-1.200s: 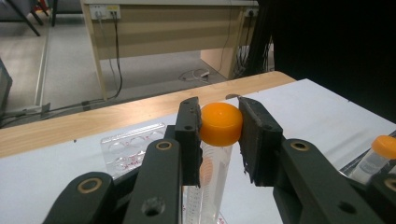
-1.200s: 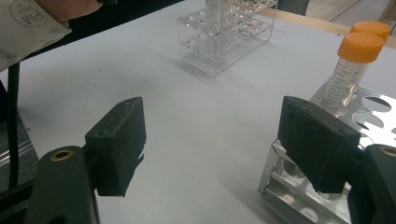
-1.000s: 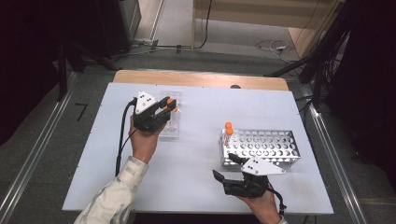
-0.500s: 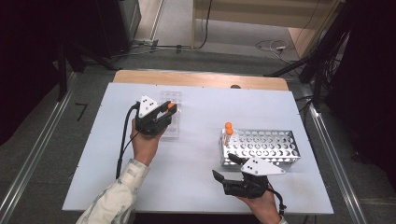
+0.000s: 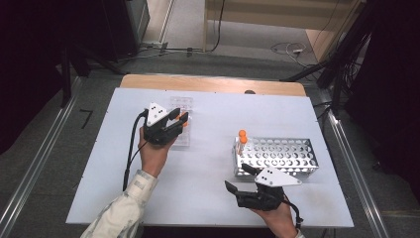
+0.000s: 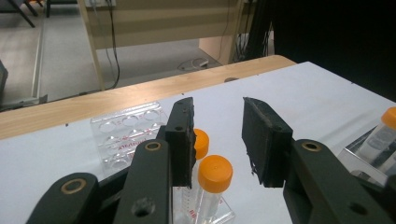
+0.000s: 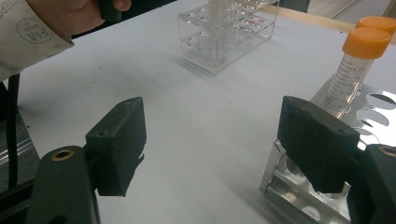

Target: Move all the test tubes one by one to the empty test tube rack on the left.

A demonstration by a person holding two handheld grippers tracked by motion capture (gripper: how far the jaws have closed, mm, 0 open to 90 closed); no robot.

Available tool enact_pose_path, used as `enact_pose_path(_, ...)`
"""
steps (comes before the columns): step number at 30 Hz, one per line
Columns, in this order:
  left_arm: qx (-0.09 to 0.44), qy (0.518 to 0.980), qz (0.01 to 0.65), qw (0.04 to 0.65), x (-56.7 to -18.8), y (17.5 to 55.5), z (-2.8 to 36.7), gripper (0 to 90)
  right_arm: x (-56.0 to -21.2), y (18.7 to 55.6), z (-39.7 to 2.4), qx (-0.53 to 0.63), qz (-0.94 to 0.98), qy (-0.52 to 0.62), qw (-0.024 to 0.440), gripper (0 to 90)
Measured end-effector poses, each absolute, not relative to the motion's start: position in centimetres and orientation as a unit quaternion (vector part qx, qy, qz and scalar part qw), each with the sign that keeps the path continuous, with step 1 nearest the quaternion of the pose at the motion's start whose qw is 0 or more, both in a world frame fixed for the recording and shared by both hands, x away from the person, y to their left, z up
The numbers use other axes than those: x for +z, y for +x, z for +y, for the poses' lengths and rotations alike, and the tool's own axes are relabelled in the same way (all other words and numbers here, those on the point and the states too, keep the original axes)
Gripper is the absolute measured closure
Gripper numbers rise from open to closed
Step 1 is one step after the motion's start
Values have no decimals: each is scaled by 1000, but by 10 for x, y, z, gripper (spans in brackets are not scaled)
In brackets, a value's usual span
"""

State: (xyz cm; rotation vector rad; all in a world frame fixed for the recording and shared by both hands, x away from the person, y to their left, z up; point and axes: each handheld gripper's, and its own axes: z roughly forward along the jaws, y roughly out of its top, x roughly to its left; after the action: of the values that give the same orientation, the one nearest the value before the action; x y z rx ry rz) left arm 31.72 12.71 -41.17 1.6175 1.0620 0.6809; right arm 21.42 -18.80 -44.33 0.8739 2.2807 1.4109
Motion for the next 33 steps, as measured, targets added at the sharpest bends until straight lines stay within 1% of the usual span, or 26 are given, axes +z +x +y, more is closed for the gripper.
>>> enact_pose_path(3,282,674,441,521,-411,315,127,624,-443,214,-188,494,797,307,161,222)
enact_pose_path(5,281,674,441,522,-411,314,127,595,-443,215,-189,494,797,308,162,223)
enact_pose_path(10,272,675,445,522,-410,311,127,433,-444,217,-191,494,791,319,170,223)
enact_pose_path(13,269,677,443,522,-409,306,126,368,-444,220,-191,492,787,326,182,230)
enact_pose_path(17,260,679,444,524,-411,298,126,300,-445,227,-193,488,778,342,199,244)
enact_pose_path(21,242,680,445,530,-415,290,128,260,-445,238,-192,485,769,356,215,246)
enact_pose_path(24,233,679,445,536,-420,282,129,227,-445,247,-190,480,761,373,226,306)
enact_pose_path(26,229,678,445,539,-422,277,128,215,-446,254,-186,475,760,376,236,364)
enact_pose_path(30,228,683,437,538,-424,270,126,214,-449,266,-180,453,757,397,253,436)
enact_pose_path(33,222,684,435,542,-422,267,127,214,-450,272,-180,446,746,419,263,470)
